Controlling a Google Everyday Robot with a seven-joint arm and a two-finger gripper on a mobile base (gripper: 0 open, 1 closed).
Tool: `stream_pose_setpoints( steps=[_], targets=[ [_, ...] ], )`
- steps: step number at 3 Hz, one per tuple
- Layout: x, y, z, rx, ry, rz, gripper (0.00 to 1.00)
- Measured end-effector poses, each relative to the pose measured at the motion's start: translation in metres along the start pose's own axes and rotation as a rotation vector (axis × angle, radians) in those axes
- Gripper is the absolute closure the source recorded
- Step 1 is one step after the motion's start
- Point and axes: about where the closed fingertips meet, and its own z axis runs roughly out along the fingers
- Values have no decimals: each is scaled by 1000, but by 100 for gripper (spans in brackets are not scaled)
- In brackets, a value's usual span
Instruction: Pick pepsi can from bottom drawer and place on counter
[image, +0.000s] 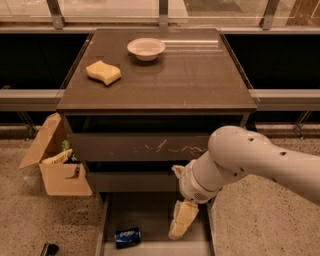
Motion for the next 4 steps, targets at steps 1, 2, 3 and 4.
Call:
stream_pose_setpoints(
  steps=[1, 2, 3, 4],
  targets=[
    [17, -5, 70, -17, 18, -20, 0],
    [31, -15, 144, -1, 4, -18, 0],
    [42, -20, 195, -15, -51, -17, 0],
    [45, -21, 205, -31, -60, -18, 0]
  ],
)
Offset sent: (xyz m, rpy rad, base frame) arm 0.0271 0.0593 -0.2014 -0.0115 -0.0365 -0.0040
